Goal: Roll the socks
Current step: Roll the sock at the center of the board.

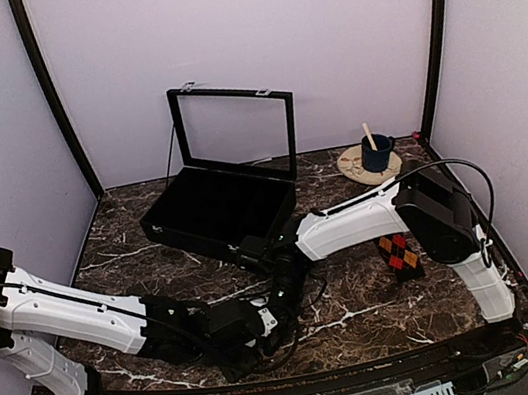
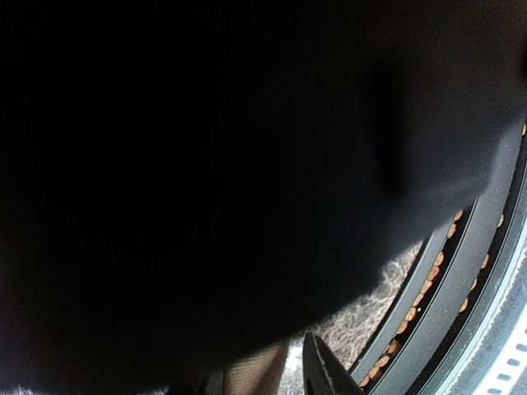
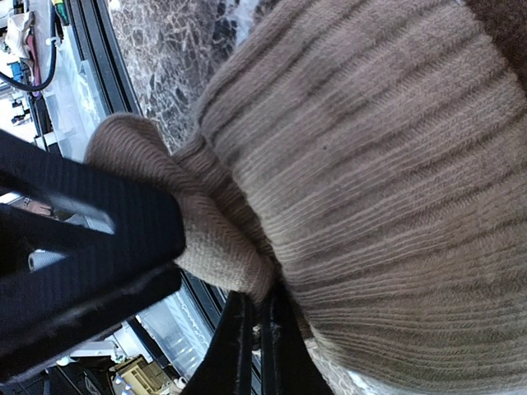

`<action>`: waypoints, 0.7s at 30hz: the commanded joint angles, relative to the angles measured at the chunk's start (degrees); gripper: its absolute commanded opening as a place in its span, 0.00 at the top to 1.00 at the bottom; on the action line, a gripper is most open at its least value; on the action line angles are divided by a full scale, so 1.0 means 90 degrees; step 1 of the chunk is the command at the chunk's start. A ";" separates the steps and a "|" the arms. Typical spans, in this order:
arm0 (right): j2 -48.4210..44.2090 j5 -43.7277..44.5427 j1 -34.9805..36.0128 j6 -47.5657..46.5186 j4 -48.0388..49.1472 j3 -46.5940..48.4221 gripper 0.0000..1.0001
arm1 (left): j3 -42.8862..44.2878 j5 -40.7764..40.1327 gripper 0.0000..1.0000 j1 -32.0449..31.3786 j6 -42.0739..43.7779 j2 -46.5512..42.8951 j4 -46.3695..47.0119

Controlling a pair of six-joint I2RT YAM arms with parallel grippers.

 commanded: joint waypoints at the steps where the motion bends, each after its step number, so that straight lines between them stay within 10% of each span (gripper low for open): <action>1: 0.0211 0.0205 -0.0040 -0.0058 -0.0301 -0.0059 1.00 | 0.0122 0.0155 0.65 -0.0031 0.0140 0.0153 -0.0219; 21: 0.0149 0.0058 -0.0173 -0.0160 -0.0389 -0.0164 1.00 | -0.0067 0.0376 0.70 -0.0033 -0.0423 0.0696 -0.0259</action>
